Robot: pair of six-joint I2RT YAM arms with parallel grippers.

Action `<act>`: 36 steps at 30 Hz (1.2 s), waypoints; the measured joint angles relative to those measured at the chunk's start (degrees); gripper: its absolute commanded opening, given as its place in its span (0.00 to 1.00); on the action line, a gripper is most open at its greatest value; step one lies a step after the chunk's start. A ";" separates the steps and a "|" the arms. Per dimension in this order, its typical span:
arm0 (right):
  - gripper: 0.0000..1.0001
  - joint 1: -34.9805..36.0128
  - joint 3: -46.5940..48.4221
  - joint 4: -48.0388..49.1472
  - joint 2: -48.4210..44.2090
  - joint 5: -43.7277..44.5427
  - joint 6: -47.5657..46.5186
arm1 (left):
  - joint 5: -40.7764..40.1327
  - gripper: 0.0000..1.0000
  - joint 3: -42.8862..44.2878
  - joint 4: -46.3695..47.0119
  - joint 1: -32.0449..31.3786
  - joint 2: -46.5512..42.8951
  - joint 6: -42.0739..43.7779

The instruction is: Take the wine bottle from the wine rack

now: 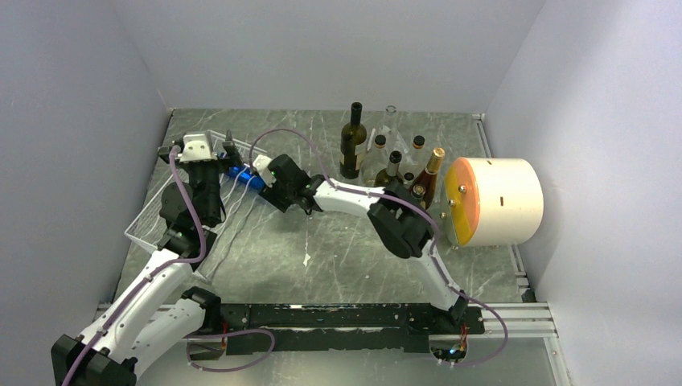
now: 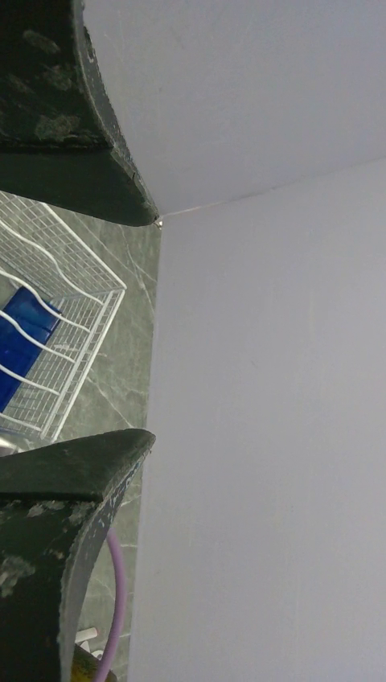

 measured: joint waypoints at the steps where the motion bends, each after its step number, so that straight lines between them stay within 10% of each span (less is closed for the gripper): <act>1: 0.25 0.11 -2.05 -0.28 -1.75 0.15 0.46 | 0.24 0.99 0.04 -0.09 0.00 0.04 0.00; 17: 0.00 0.61 -22.80 -10.88 -27.39 -7.63 18.01 | 16.46 0.89 1.27 -2.19 0.04 1.68 0.94; 26: 0.00 -0.46 -25.70 -18.12 -33.05 -15.19 26.32 | 36.35 1.00 17.99 -26.86 -2.03 6.62 5.84; 36: 0.00 -7.91 -30.16 -21.81 -38.58 -26.75 29.29 | 48.72 0.99 1.55 -42.60 -3.80 -9.70 12.24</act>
